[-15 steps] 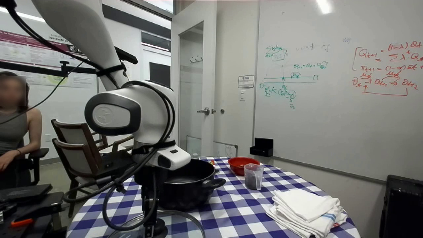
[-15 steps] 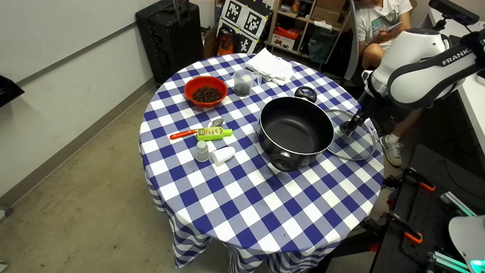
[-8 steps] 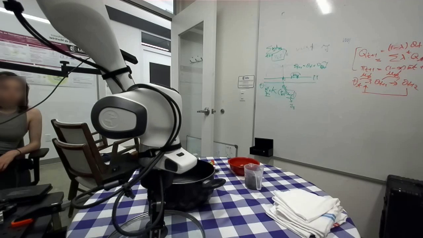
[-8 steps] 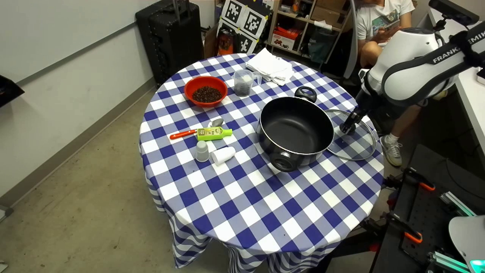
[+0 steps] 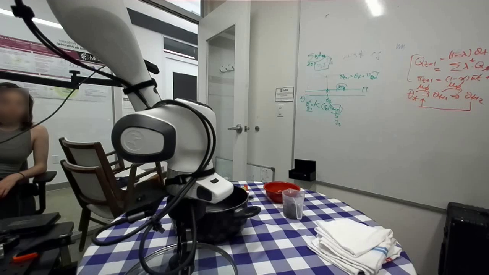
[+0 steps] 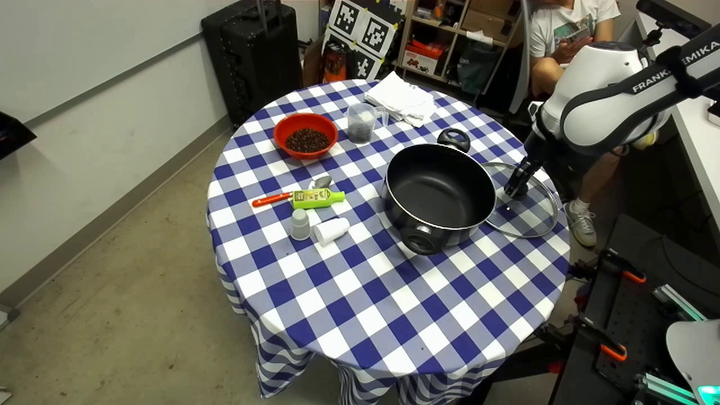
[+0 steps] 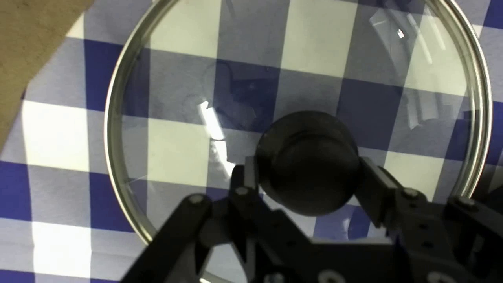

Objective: Put the glass lid on the black pot

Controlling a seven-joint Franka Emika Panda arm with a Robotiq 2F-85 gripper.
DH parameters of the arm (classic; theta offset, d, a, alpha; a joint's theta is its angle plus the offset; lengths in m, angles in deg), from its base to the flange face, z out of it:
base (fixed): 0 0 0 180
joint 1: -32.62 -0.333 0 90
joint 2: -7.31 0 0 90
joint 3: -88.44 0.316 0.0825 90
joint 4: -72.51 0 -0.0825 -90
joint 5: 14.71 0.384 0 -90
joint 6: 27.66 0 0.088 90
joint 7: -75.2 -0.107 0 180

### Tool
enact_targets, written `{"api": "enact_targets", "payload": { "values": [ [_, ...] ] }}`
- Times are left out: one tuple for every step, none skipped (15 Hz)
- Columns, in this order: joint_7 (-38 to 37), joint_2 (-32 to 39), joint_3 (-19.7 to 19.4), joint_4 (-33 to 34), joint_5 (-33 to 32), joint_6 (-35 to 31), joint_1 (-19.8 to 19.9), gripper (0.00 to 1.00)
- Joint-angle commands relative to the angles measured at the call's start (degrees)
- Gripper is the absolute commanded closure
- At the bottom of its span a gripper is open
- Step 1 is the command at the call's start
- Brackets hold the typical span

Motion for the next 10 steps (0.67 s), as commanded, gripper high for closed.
{"api": "enact_targets", "payload": {
  "values": [
    [2.85, 1.06, 1.31, 0.90, 1.95, -0.10, 1.50, 0.65],
    [2.92, 0.93, 1.58, 0.98, 2.18, -0.11, 1.58, 0.70],
    [3.09, 0.91, 1.84, 0.95, 2.43, -0.26, 1.76, 0.72],
    [3.22, 0.08, 2.01, 0.69, 2.71, 0.16, 1.89, 0.74],
    [3.77, -0.61, 2.36, 0.29, 3.25, 0.23, 2.32, 0.74],
    [4.51, -2.02, 2.47, -0.45, 3.41, 0.32, 2.73, 0.74],
    [5.98, -3.14, 2.35, -1.11, 3.08, -0.13, 3.20, 0.74],
    [7.37, -4.03, 2.07, -1.40, 2.67, 0.21, 3.69, 0.74],
    [9.38, -4.82, 2.00, -1.60, 2.60, 0.24, 4.50, 0.74],
    [12.12, -5.81, 1.93, -1.35, 2.16, 1.52, 5.38, 0.74]
  ]
}}
